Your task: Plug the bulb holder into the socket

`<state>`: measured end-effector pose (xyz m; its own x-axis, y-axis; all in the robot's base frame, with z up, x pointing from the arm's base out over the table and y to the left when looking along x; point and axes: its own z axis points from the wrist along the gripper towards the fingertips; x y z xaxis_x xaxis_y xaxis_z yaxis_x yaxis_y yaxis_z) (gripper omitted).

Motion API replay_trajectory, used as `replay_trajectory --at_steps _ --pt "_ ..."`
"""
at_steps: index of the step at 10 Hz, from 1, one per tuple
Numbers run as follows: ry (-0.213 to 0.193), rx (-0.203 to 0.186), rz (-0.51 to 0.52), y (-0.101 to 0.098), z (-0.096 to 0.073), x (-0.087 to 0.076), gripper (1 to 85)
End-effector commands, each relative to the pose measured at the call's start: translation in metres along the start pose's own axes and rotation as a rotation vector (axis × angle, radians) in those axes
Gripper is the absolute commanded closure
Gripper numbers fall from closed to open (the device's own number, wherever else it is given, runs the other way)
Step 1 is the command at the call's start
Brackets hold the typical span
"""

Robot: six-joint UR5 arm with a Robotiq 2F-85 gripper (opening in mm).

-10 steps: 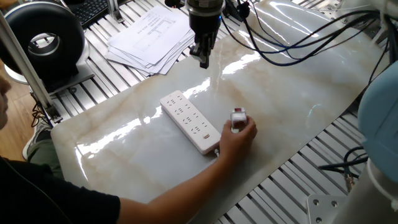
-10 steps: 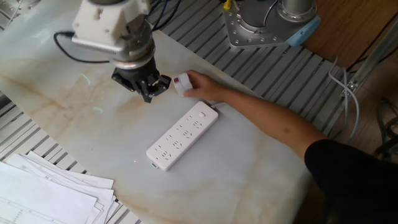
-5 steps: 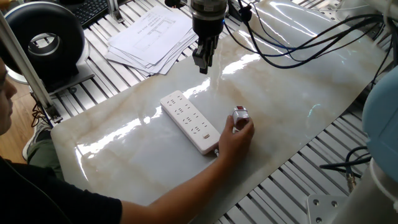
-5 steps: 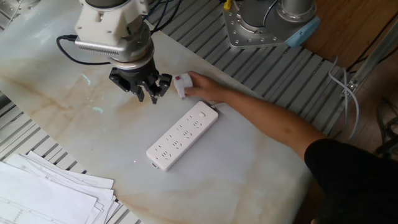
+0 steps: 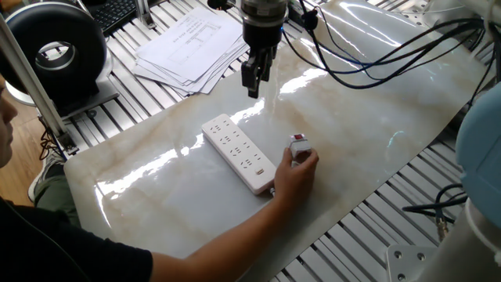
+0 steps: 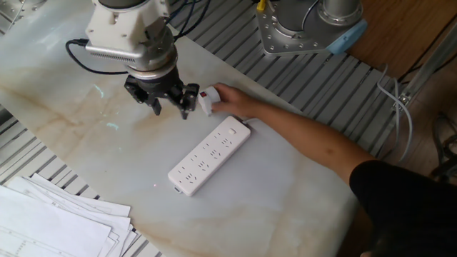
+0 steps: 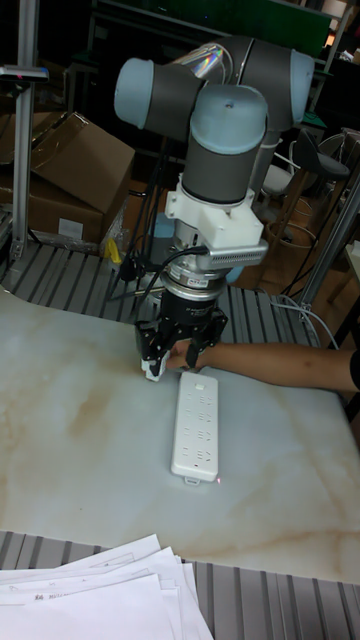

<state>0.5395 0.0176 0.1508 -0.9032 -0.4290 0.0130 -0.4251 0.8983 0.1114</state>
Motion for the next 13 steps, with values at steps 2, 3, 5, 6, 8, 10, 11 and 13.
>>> replay_trajectory --at_steps 2,3,5,6,8,10,11,13 --pt "-0.046 -0.073 0.05 0.026 -0.008 0.035 28.0" --pt "-0.054 -0.072 0.049 0.026 -0.007 0.044 28.0" --pt "-0.045 -0.01 0.027 0.009 -0.006 0.039 28.0" --pt "-0.043 -0.019 0.031 0.012 -0.006 0.039 28.3" --pt "-0.034 -0.03 0.163 0.014 -0.006 0.041 28.7" --pt "-0.015 -0.038 0.313 0.015 -0.007 0.048 32.3" --pt "-0.035 -0.048 0.285 0.01 -0.018 0.072 30.7" --pt "-0.076 -0.068 0.26 0.019 -0.029 0.115 29.0"
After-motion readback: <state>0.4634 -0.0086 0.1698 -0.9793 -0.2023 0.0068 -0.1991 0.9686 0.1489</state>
